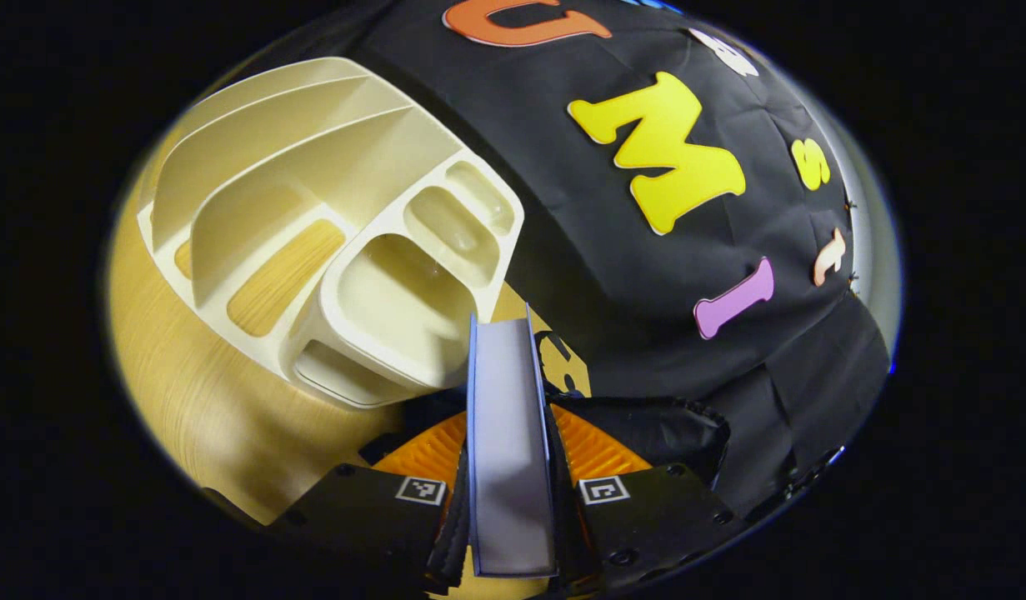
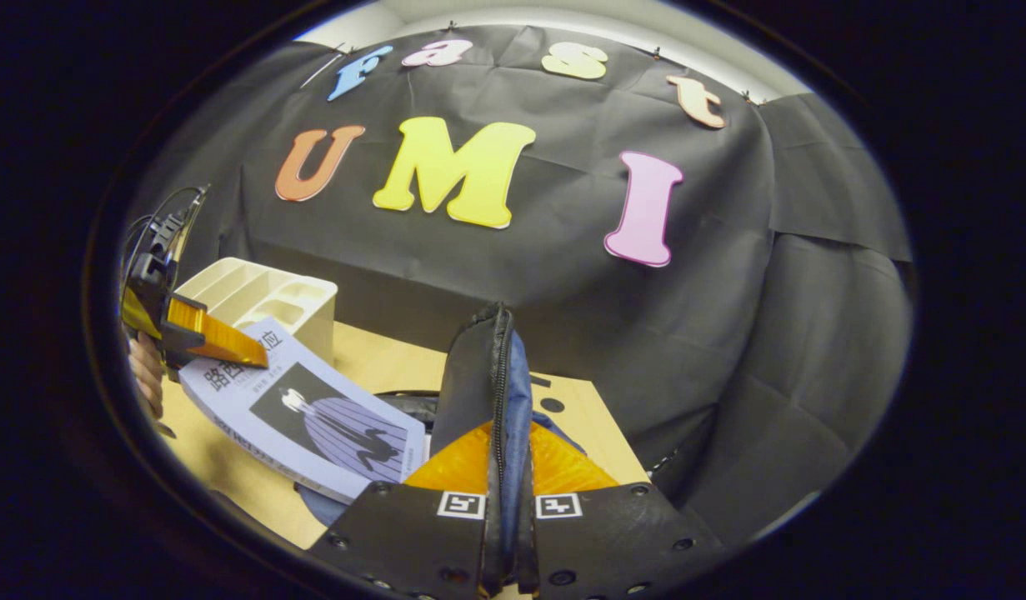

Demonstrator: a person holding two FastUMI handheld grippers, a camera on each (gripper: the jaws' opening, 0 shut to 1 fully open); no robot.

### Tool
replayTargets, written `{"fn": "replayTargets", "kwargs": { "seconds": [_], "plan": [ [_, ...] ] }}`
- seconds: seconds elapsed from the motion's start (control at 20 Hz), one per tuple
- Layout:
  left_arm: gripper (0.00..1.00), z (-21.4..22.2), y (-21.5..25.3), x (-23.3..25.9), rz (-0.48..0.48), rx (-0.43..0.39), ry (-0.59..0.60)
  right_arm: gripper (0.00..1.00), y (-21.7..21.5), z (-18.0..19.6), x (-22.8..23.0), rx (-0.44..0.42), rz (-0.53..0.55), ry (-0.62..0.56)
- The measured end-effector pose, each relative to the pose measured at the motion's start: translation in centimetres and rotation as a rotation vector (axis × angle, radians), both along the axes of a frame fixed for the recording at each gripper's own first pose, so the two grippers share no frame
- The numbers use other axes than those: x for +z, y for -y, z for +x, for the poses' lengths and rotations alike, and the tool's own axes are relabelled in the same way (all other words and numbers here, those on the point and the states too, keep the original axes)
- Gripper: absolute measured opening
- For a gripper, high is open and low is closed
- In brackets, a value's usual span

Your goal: Open the schoolbag, grab two books from the bookshelf and put them into the schoolbag.

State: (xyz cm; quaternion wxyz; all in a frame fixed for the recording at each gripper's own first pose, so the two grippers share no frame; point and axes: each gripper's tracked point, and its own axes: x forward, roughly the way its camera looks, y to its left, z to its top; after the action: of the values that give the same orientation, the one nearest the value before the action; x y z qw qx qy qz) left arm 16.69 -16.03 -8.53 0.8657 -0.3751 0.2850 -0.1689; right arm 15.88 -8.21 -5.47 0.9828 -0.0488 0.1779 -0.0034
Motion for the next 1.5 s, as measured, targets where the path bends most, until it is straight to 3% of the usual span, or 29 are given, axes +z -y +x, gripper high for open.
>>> {"fn": "replayTargets", "kwargs": {
  "seconds": [0.1,0.25,0.7,1.0,1.35,1.45,1.5],
  "plan": [
    [0.44,-0.4,1.6,-0.4,0.111,-0.016,0.061,0.07,-0.3,-0.1,0.0,0.014,0.007,0.005],
    [0.44,-0.6,3.6,-0.6,0.159,-0.015,0.101,0.07,-0.2,-0.3,1.0,0.020,0.005,0.043],
    [0.45,1.2,10.3,-1.2,0.100,-0.014,0.095,0.10,-1.4,0.0,4.4,0.078,0.014,0.129],
    [0.45,2.0,16.6,-2.8,-0.021,-0.014,0.062,0.07,-1.4,0.7,5.9,0.101,-0.013,0.174],
    [0.46,1.6,18.5,-4.0,-0.101,0.018,0.039,0.07,-1.4,1.0,5.6,0.117,0.019,0.176],
    [0.46,1.5,18.6,-4.5,-0.095,0.035,0.028,0.07,-1.5,1.0,5.5,0.120,0.027,0.174],
    [0.49,1.6,18.3,-5.7,-0.031,0.049,0.002,0.07,-1.4,1.0,5.3,0.117,0.027,0.170]
  ]
}}
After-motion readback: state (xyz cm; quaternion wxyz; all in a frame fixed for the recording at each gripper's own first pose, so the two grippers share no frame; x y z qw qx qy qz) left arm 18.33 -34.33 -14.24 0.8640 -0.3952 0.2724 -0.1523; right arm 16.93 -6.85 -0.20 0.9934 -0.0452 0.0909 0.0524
